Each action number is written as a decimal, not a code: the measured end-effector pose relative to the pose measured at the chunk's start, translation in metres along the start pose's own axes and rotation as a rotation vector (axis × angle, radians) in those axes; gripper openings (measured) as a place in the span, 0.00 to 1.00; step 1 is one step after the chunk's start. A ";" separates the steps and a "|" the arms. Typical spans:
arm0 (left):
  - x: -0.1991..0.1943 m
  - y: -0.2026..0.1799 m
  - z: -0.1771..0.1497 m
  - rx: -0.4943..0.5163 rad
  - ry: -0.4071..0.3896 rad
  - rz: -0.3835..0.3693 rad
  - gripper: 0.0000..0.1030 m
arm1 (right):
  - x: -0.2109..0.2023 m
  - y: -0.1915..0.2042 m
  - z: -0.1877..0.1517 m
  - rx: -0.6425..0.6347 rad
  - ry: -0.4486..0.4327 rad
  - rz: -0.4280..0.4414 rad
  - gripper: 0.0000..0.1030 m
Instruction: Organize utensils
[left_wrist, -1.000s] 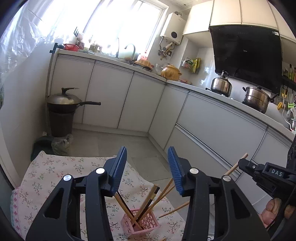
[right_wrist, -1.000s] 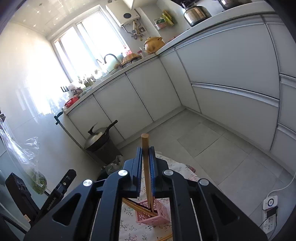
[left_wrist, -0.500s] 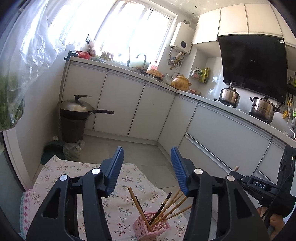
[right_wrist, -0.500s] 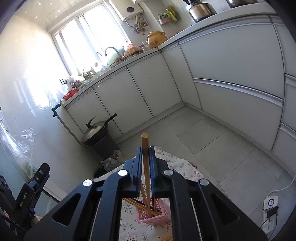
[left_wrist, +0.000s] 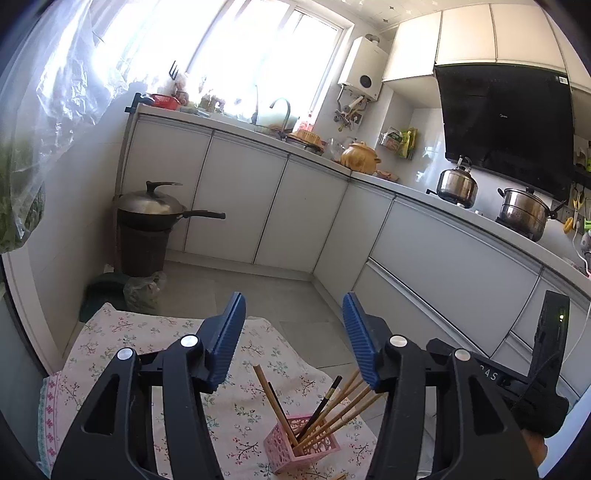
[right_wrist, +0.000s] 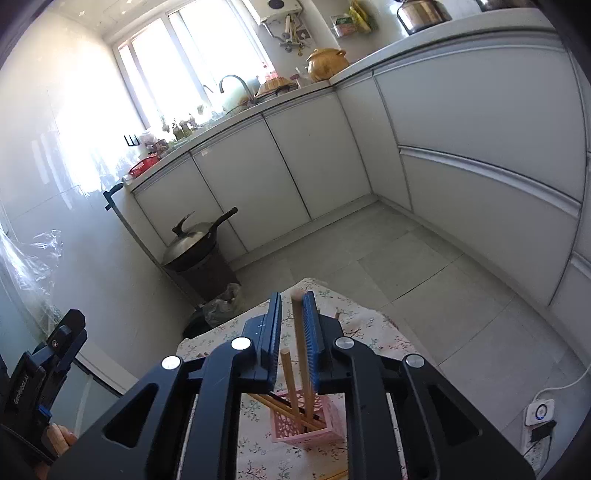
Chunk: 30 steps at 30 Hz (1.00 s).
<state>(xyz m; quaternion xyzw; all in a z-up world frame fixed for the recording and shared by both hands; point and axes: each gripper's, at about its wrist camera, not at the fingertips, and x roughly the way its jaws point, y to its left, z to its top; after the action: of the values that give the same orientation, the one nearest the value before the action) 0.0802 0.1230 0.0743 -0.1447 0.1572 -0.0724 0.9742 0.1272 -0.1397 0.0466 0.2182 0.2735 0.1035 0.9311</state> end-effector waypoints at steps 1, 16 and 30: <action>-0.001 -0.002 -0.001 0.007 0.000 -0.001 0.52 | -0.002 0.001 0.000 0.001 -0.003 0.005 0.24; -0.022 -0.048 -0.012 0.164 -0.063 0.054 0.82 | -0.052 0.037 -0.012 -0.181 -0.108 -0.037 0.34; -0.034 -0.050 -0.020 0.168 -0.046 0.097 0.93 | -0.092 0.023 -0.029 -0.223 -0.194 -0.174 0.79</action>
<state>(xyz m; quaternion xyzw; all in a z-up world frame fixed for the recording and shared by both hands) 0.0371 0.0765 0.0806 -0.0565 0.1348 -0.0348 0.9886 0.0338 -0.1378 0.0782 0.0982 0.1869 0.0307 0.9770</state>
